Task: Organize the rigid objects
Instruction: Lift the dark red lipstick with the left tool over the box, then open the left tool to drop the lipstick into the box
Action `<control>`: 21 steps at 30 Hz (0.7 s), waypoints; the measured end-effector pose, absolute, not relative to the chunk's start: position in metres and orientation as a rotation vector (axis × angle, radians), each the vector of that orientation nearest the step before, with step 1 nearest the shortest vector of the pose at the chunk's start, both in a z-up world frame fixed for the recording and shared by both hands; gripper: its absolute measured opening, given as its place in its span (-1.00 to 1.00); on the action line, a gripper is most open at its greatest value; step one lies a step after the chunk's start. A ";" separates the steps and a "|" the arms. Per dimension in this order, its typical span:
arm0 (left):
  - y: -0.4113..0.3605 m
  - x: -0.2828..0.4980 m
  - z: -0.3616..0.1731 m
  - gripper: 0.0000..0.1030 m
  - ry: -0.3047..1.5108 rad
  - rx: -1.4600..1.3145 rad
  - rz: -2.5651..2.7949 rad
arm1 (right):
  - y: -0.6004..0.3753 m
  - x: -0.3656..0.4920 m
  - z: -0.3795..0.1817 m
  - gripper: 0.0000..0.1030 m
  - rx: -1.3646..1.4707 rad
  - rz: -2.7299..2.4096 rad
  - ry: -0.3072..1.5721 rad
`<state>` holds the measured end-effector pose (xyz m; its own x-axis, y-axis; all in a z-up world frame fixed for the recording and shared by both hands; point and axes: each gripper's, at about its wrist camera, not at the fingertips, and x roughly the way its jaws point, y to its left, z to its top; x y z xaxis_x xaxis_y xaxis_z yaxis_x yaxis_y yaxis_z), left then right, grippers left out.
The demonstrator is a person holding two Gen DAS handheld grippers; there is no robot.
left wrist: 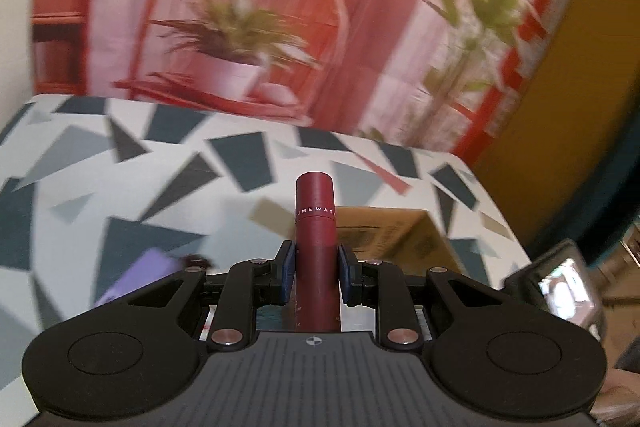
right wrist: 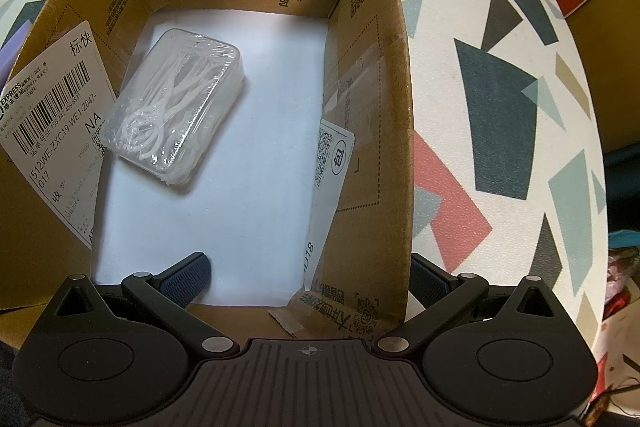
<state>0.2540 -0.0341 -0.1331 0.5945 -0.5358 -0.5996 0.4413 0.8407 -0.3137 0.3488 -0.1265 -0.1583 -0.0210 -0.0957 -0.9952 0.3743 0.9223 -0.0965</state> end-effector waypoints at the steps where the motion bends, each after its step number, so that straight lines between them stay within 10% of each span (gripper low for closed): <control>1: -0.039 0.256 -0.135 -0.54 0.746 -0.136 -0.590 | -0.126 0.349 -0.158 0.99 0.225 -0.380 1.551; 21: -0.075 0.276 -0.184 -0.53 0.967 -0.180 -0.771 | -0.126 0.348 -0.157 0.99 0.224 -0.384 1.551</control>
